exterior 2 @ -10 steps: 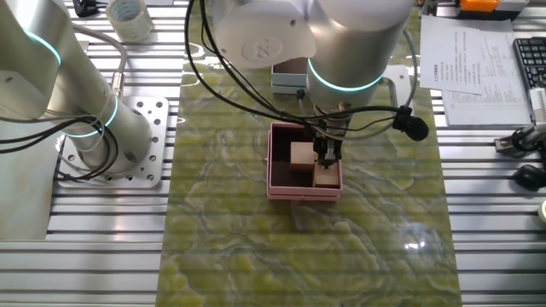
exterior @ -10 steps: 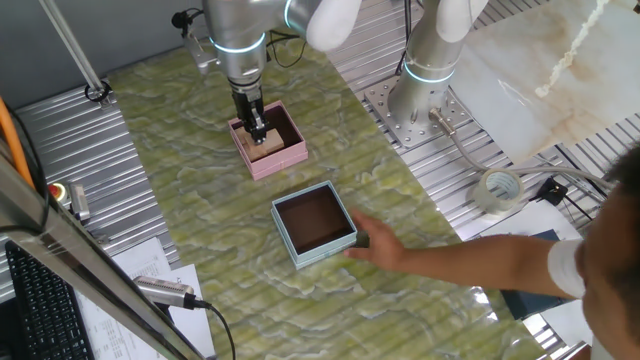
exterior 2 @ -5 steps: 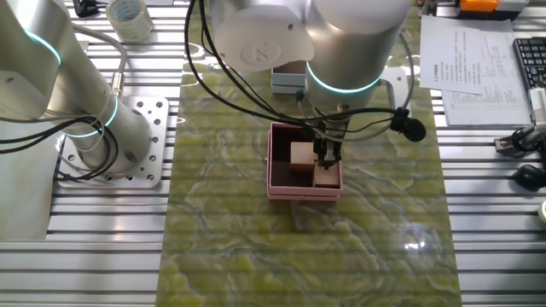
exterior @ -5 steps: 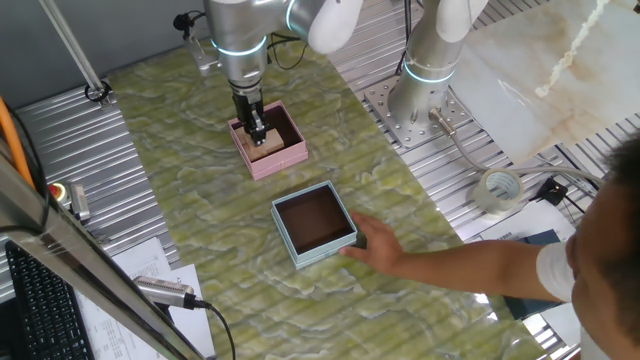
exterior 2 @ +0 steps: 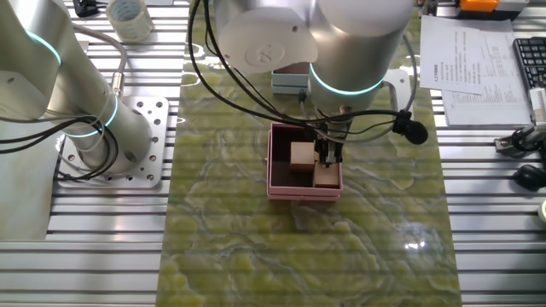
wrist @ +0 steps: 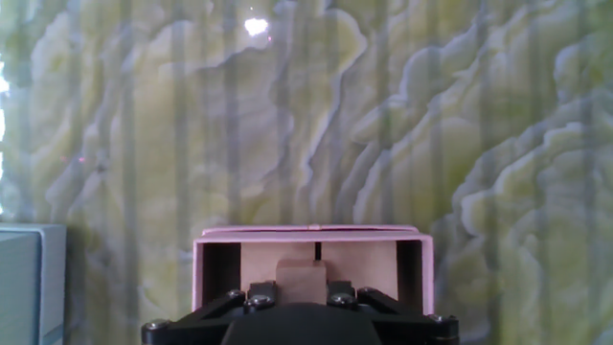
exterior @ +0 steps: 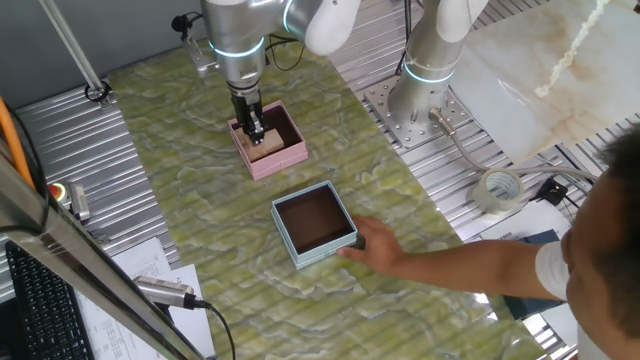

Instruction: Move an object from one box to another

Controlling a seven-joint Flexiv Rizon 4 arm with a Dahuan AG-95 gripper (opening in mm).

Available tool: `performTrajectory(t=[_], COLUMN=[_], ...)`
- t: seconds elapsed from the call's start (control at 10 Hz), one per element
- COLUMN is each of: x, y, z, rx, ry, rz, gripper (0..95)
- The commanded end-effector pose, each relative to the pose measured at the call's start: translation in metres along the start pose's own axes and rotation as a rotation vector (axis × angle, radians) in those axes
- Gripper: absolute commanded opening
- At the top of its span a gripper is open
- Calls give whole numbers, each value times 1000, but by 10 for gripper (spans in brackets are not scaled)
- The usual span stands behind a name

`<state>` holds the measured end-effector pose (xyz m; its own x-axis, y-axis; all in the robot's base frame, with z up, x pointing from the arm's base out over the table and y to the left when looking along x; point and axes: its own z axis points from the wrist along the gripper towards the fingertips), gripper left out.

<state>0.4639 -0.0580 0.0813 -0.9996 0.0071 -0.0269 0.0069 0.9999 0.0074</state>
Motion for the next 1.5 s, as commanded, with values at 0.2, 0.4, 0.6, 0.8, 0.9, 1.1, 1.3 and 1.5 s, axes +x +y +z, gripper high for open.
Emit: performTrajectory(t=[0.2, 0.4, 0.6, 0.8, 0.9, 1.1, 1.3, 1.5], x=[0, -3, -7, -13, -14, -16, -18, -20], y=[-2, 3, 17, 40, 46, 56, 73, 90], z=[-20, -37, -47, -55, -59, -63, -64, -67], rx=[-8, -22, -25, -25, -23, -21, -19, -18], ry=[15, 28, 42, 47, 47, 50, 50, 50], rz=[-15, -2, 36, 72, 80, 95, 122, 141], gripper=[0, 0, 0, 0, 0, 0, 0, 0])
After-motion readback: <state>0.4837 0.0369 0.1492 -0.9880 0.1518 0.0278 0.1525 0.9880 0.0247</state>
